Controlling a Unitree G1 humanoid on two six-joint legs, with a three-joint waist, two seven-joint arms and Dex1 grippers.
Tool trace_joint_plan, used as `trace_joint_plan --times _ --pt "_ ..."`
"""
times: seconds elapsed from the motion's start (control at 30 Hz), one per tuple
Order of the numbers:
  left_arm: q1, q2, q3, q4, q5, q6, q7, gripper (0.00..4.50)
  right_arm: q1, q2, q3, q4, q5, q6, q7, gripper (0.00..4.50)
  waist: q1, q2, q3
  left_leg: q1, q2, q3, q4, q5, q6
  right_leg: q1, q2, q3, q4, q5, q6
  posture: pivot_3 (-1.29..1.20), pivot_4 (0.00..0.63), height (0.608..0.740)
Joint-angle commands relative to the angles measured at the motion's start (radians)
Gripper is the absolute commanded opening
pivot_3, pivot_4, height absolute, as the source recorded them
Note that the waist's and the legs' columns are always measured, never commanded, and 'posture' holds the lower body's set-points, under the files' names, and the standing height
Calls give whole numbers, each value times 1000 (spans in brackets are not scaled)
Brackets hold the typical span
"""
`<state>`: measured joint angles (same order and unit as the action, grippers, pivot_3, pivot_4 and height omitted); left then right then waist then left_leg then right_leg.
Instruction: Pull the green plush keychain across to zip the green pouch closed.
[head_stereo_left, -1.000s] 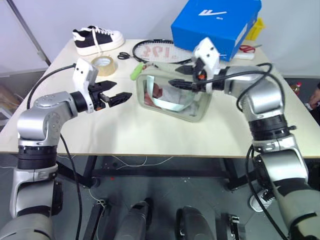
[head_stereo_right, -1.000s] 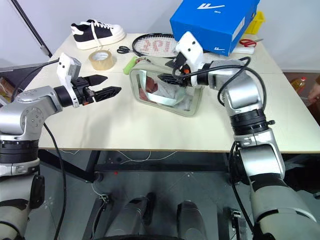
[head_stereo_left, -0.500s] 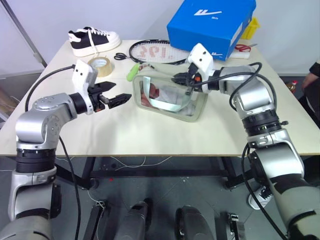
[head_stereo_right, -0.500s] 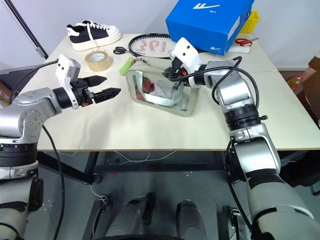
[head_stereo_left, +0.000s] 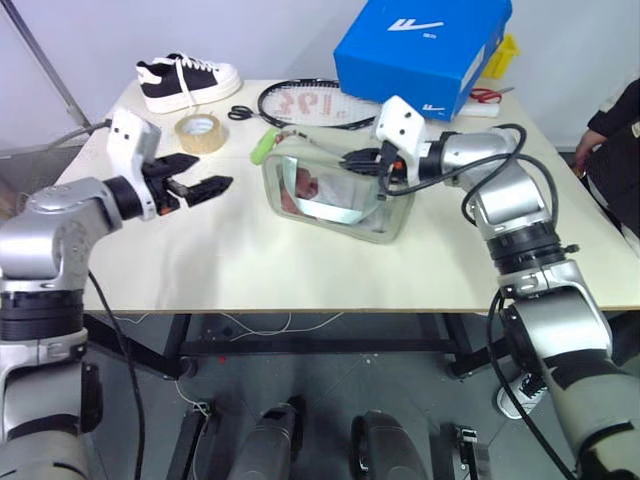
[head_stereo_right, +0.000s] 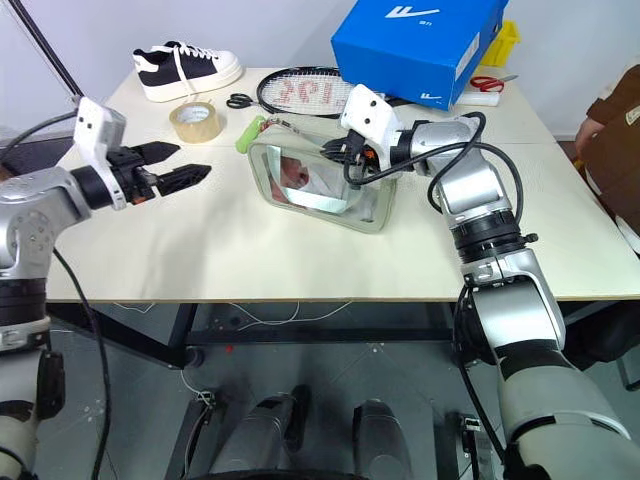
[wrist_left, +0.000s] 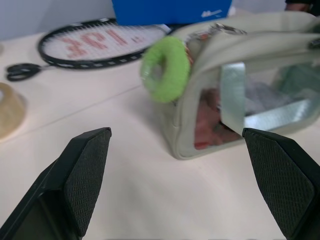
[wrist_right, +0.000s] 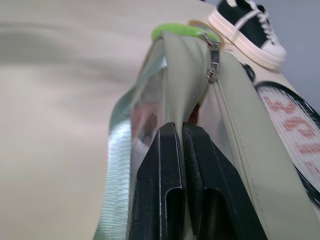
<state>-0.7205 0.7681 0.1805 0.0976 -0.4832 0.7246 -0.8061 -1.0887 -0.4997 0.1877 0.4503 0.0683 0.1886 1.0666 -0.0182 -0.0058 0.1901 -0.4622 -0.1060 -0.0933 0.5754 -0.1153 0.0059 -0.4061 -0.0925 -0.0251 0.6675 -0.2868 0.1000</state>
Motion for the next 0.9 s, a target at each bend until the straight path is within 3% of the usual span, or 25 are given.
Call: trace_joint_plan --times 0.03,0.53,0.8,0.9 --pt "-37 -1 4 -8 2 -30 -8 4500 2 9 -21 -80 40 -36 34 146 0 0 0 0 0 0 0 0 0 0 0 1 0 0 0 0 150 740" --pt "-50 -17 -4 7 14 -37 -22 4500 35 18 -66 -189 164 41 98 146 0 0 0 0 0 0 0 0 0 0 -1 2 0 0 0 0 150 740" --pt "-49 -24 -6 4 16 -38 -24 4500 8 31 -59 -175 131 92 23 146 1 0 0 0 0 0 0 0 0 0 -2 2 0 0 0 0 150 740" --pt "-46 -29 -6 1 17 -37 -23 4500 -4 32 -67 -188 142 142 11 1007 0 0 0 0 0 0 0 0 0 0 -2 2 0 0 0 0 150 740"
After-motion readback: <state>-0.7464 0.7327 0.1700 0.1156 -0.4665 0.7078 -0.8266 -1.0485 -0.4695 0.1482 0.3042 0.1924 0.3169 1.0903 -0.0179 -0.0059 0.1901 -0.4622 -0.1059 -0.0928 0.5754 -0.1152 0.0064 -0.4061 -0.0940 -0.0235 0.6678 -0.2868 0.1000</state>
